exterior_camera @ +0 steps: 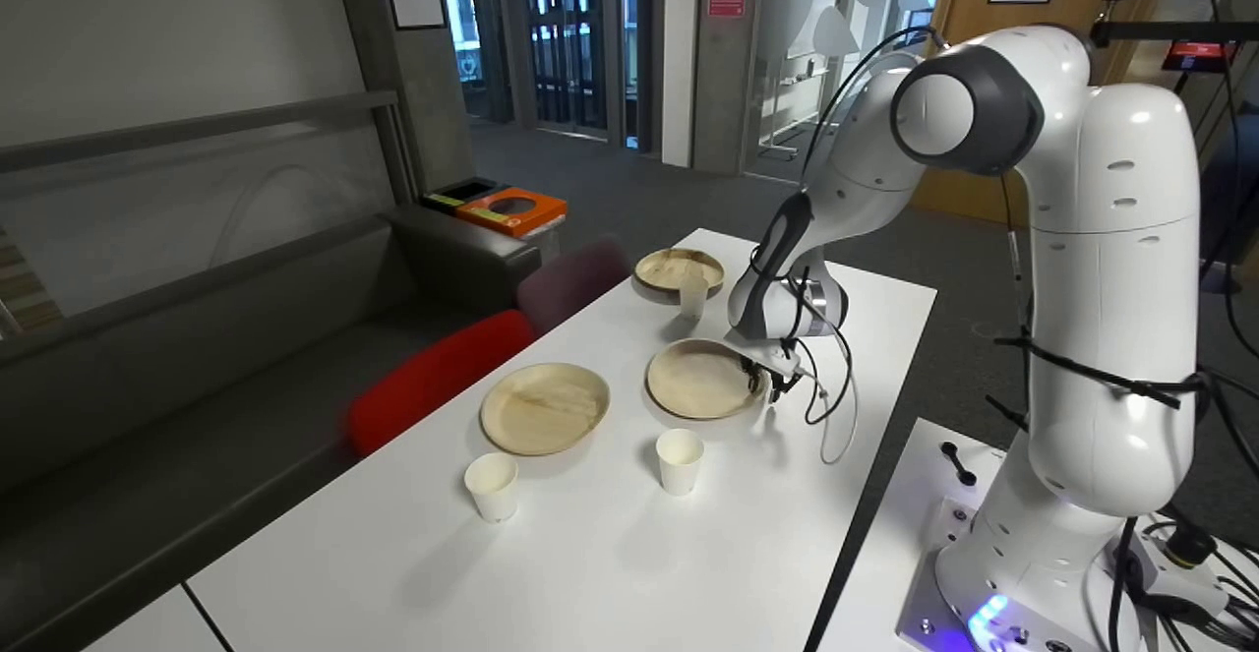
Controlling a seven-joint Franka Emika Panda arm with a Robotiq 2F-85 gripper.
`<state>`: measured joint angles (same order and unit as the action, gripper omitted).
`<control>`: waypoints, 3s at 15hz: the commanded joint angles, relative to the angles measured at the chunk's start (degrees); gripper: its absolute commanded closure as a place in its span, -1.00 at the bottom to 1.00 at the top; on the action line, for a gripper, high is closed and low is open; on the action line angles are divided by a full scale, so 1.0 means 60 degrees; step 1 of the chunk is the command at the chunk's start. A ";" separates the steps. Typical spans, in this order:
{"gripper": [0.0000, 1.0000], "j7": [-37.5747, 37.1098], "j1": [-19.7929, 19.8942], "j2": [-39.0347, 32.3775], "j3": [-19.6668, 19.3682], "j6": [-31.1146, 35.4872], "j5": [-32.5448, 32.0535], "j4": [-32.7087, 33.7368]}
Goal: Move the plate to the left
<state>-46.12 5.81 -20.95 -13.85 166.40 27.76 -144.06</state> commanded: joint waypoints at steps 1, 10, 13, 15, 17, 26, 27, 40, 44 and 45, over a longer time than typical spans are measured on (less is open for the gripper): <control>0.73 -0.0314 -0.0091 0.0200 -0.0155 -0.0307 -0.0382 0.0000; 0.97 0.0816 0.0047 0.2908 0.0842 -0.0372 -0.0054 -0.1197; 0.99 0.1397 -0.0087 0.4360 0.1265 -0.0435 0.0377 -0.1919; 0.98 0.1901 -0.0253 0.5256 0.1434 -0.0481 0.0936 -0.2207; 0.97 0.2487 -0.0480 0.6206 0.1410 -0.0664 0.1470 -0.2428; 0.97 0.3427 -0.0149 0.9779 0.1698 -0.4658 0.0027 -0.2476; 0.97 0.3468 -0.0130 1.0346 0.1690 -0.5454 -0.0328 -0.2655; 0.97 0.5516 -0.1011 1.2791 0.3419 -1.1541 -0.1989 -0.2460; 0.97 0.6254 -0.1446 1.1679 0.3963 -1.0734 -0.2144 -0.2507; 0.97 0.6384 -0.1514 1.1358 0.4007 -1.0491 -0.2178 -0.2518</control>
<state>-10.86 -1.68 52.87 9.54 99.31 16.33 -159.22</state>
